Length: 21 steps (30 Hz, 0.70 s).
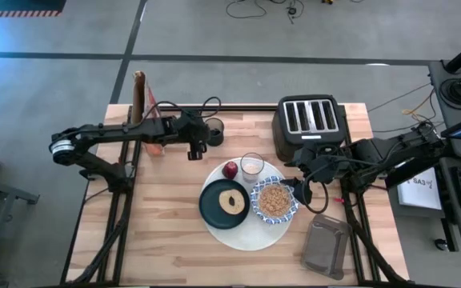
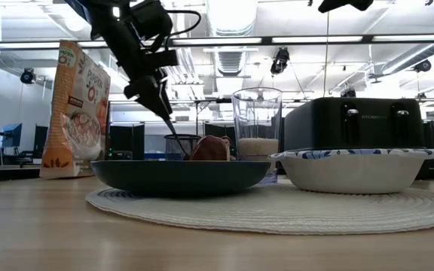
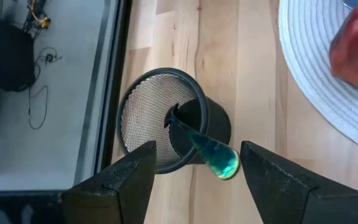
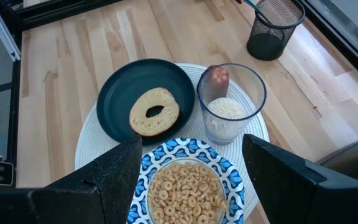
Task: Arrange a breakfast setting
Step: Put the spoon to the right of the white patterned bowl
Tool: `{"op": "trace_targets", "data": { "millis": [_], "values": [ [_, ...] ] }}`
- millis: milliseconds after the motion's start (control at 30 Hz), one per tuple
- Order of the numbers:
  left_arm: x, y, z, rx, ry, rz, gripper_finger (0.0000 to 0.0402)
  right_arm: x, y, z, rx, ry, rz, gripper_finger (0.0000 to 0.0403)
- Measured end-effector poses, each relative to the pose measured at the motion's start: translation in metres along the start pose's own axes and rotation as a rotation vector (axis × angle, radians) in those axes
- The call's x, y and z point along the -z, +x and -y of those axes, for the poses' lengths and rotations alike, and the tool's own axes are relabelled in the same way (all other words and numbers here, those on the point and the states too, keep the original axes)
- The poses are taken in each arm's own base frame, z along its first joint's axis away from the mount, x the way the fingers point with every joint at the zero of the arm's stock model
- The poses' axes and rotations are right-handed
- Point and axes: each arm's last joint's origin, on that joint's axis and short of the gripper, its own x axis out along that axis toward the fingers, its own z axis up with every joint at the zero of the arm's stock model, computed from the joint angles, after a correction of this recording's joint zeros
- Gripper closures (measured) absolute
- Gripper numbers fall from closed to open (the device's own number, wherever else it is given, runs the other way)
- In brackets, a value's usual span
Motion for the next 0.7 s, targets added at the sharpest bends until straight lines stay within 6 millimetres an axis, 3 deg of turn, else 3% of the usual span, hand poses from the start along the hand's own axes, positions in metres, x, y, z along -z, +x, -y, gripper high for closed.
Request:
{"op": "trace_targets", "data": {
  "millis": [267, 500, 700],
  "values": [
    [0.001, 0.002, 0.000, 0.004, -0.013, -0.013, 0.0184, 0.000, 0.000, 0.000, 0.000, 0.000, 0.000, 0.0138],
    [0.003, 0.020, 0.006, 0.032, 0.026, -0.060, 0.0187, 0.000, 0.000, 0.000, -0.001, 0.000, 0.000, 0.0138],
    [0.003, 0.024, 0.004, 0.014, 0.045, -0.064, 0.0222, 0.000, 0.000, 0.000, -0.001, 0.000, 0.001, 0.0138]
  ]
}}
